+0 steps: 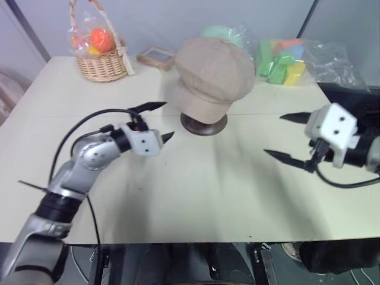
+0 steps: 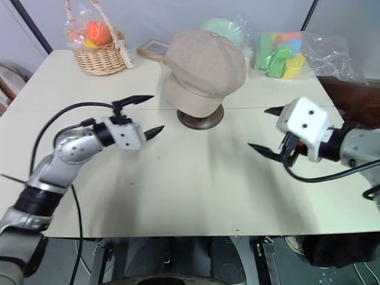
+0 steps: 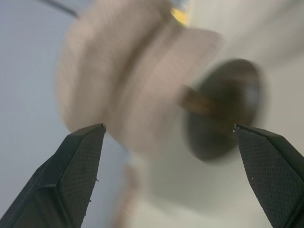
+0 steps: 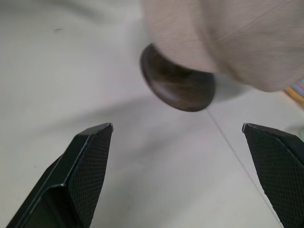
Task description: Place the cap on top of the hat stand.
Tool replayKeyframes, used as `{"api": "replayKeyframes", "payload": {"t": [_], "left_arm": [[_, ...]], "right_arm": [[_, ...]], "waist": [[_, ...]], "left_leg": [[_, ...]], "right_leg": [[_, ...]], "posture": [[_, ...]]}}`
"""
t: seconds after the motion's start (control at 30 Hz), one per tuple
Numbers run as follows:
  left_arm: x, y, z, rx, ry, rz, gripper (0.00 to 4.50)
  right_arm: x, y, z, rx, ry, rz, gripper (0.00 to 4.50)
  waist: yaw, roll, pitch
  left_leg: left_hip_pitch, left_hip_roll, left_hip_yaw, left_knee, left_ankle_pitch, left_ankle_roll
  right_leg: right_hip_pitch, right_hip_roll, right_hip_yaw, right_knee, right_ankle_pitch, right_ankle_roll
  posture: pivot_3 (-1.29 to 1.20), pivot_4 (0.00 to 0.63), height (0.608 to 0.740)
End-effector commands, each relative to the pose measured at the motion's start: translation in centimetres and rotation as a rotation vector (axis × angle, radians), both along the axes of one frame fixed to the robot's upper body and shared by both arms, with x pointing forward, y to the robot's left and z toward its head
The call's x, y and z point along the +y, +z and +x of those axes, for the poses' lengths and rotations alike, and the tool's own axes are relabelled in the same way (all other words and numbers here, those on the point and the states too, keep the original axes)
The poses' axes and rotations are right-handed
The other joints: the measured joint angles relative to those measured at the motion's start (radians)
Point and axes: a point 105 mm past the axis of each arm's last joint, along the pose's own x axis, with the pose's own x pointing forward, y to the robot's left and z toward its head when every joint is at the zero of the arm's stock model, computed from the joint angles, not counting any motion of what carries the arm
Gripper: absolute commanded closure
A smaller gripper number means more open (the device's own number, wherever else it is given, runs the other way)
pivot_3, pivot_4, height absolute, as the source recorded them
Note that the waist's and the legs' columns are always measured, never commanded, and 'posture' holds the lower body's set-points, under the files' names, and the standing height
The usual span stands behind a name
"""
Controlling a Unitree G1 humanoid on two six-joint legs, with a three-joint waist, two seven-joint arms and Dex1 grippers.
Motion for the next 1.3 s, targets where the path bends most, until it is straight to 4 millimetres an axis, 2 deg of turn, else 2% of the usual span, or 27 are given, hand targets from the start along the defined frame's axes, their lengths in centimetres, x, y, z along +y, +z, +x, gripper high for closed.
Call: {"api": "replayKeyframes", "payload": {"t": [0.03, 0.1, 0.13, 0.2, 0.27, 0.4, 0.57, 0.63, 0.73, 0.83, 0.93, 1.0, 1.03, 1.17, 1.3], "left_arm": [[3.6, 3.6, -0.9, 0.304, 0.037, -0.2, 0.01], [5.3, 5.3, -2.0, 0.514, 0.021, -0.278, 0.01], [6.2, 6.3, -3.1, 0.618, -0.019, -0.295, 0.01], [6.8, 7.6, -4.6, 0.732, -0.076, -0.308, 0.01], [7.0, 7.9, -5.6, 0.817, -0.103, -0.287, 0.01], [6.9, 9.0, -5.9, 0.85, -0.134, -0.278, 0.01], [6.3, 9.9, -5.4, 0.836, -0.157, -0.289, 0.01], [6.3, 9.9, -5.2, 0.83, -0.151, -0.283, 0.01], [6.3, 10.0, -5.0, 0.824, -0.146, -0.285, 0.01], [6.3, 10.2, -5.1, 0.821, -0.148, -0.286, 0.01], [6.3, 10.5, -4.9, 0.813, -0.15, -0.301, 0.0], [6.4, 10.6, -4.7, 0.808, -0.148, -0.307, 0.0], [6.3, 10.6, -4.7, 0.807, -0.149, -0.306, 0.0], [6.3, 10.4, -4.7, 0.807, -0.154, -0.295, 0.0], [6.3, 10.3, -4.6, 0.811, -0.158, -0.304, 0.0]], "right_arm": [[1.9, -0.7, 1.0, -0.138, 0.015, -0.041, 0.0], [3.3, -1.4, 2.2, -0.231, 0.008, -0.046, 0.0], [4.8, -1.7, 3.0, -0.304, 0.012, -0.028, 0.0], [6.8, -1.9, 3.9, -0.398, 0.024, -0.013, 0.0], [7.9, -2.1, 4.9, -0.492, 0.016, -0.041, 0.0], [12.3, -2.8, 6.9, -0.642, 0.062, -0.059, 0.0], [15.9, -2.6, 8.6, -0.848, 0.114, -0.151, 0.0], [16.6, -2.5, 9.4, -0.894, 0.103, -0.159, 0.0], [16.4, -2.7, 10.9, -0.916, 0.039, -0.181, 0.0], [16.3, -3.0, 11.4, -0.949, 0.028, -0.193, 0.0], [16.3, -3.3, 11.5, -0.949, 0.029, -0.19, 0.88], [16.2, -3.5, 11.6, -0.94, 0.022, -0.189, 1.78], [16.2, -3.5, 11.7, -0.942, 0.019, -0.187, 2.42], [16.1, -2.8, 11.7, -0.962, 0.002, -0.172, 4.46], [15.5, -1.3, 10.7, -1.001, 0.03, -0.132, 4.46]], "waist": [[0.002, -0.001, 0.0], [-0.005, -0.002, 0.002], [-0.008, -0.004, 0.002], [-0.022, -0.005, 0.003], [-0.025, -0.004, 0.002], [-0.029, -0.005, 0.003], [-0.03, -0.005, 0.003], [-0.03, -0.005, 0.003], [-0.03, -0.005, 0.003], [-0.029, -0.005, 0.003], [-0.031, -0.006, 0.003], [-0.033, -0.006, 0.003], [-0.033, -0.006, 0.003], [-0.036, -0.006, 0.003], [-0.034, -0.006, 0.003]], "left_leg": [[0.0, 0.0, -0.001, 0.001, 0.0, 0.0], [0.0, 0.0, -0.001, 0.004, 0.0, 0.0], [0.0, 0.0, -0.001, 0.004, 0.0, 0.0], [0.0, -0.001, -0.002, 0.005, 0.0, 0.0], [0.0, -0.001, -0.002, 0.005, 0.0, 0.0], [0.0, -0.003, -0.002, 0.006, 0.0, 0.0], [0.0, -0.003, -0.002, 0.007, 0.0, 0.0], [0.0, -0.003, -0.002, 0.007, 0.0, 0.0], [0.0, -0.003, -0.002, 0.007, 0.0, 0.0], [0.0, -0.003, -0.002, 0.007, 0.0, 0.0], [0.0, -0.004, -0.002, 0.007, 0.0, 0.0], [0.0, -0.003, -0.002, 0.007, 0.0, 0.0], [0.0, -0.003, -0.002, 0.007, 0.0, 0.0], [0.0, -0.003, -0.003, 0.006, 0.0, 0.0], [0.0, -0.003, -0.003, 0.007, 0.0, 0.0]], "right_leg": [[0.001, 0.0, -0.001, 0.0, 0.0, 0.0], [0.001, 0.001, -0.001, 0.002, 0.0, 0.0], [0.001, 0.001, -0.002, 0.002, 0.0, 0.0], [0.0, 0.003, -0.002, 0.004, -0.001, 0.0], [0.0, 0.001, -0.002, 0.006, -0.003, 0.001], [0.0, 0.002, -0.001, 0.008, -0.003, 0.001], [-0.001, 0.002, -0.001, 0.009, -0.003, 0.0], [-0.001, 0.002, -0.001, 0.009, -0.003, 0.0], [-0.001, 0.002, -0.001, 0.01, -0.003, 0.0], [-0.001, 0.002, -0.001, 0.01, -0.003, 0.0], [-0.001, 0.002, -0.001, 0.01, -0.003, 0.0], [-0.002, 0.002, -0.001, 0.01, -0.003, 0.0], [-0.002, 0.002, -0.001, 0.01, -0.003, 0.0], [-0.002, 0.003, -0.001, 0.01, -0.003, 0.0], [-0.002, 0.002, -0.001, 0.01, -0.003, 0.0]], "posture": [[0.0, 0.15, 0.74], [0.0, 0.15, 0.74], [0.0, 0.15, 0.74], [0.0, 0.15, 0.74], [0.0, 0.15, 0.74], [0.0, 0.15, 0.74], [0.0, 0.15, 0.74], [0.0, 0.15, 0.74], [0.0, 0.15, 0.74], [0.0, 0.15, 0.74], [0.0, 0.15, 0.74], [0.0, 0.15, 0.74], [0.0, 0.15, 0.74], [0.0, 0.15, 0.74], [0.0, 0.15, 0.74]]}}
